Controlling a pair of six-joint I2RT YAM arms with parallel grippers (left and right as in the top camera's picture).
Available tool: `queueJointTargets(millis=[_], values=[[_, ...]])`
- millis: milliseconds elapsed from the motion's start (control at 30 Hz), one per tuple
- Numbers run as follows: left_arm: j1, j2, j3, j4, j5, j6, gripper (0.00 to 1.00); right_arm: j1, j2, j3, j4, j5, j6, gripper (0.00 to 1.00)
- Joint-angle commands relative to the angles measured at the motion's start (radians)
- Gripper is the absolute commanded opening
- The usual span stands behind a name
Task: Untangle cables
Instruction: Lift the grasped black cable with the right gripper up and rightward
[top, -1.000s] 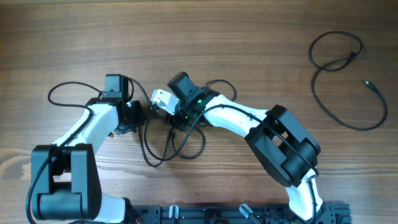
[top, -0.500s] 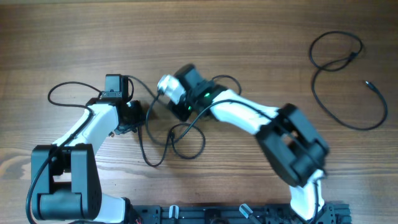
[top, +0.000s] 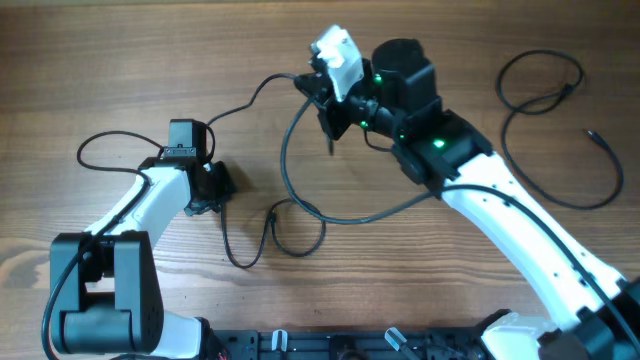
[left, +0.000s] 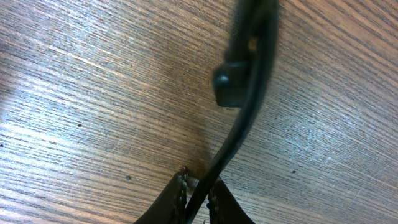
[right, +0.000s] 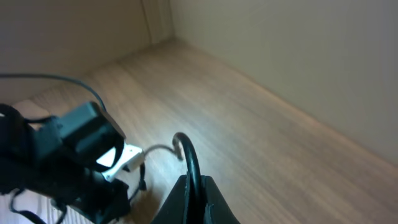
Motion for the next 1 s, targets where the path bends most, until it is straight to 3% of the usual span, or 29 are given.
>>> queueJointTargets(millis=[0,433,633,967], values=[[-0.002,0.013,-0.01,0.0,-0.014,-0.014,0.14,-0.008,-0.065,0.003,0.032,0.052,0.018,0.04],[-0.002,0.013,-0.01,0.0,-0.014,-0.014,0.16,-0.008,-0.237,0.003,0.377,0.348,0.007,0.04],[-0.002,0.013,-0.01,0.0,-0.014,-0.014,0.16,-0.008,-0.25,0.003,0.338,0.361,0.007,0.04],[-0.002,0.013,-0.01,0.004,-0.013,-0.014,0.18,-0.008,-0.192,0.003,0.096,0.357,0.01,0.04]])
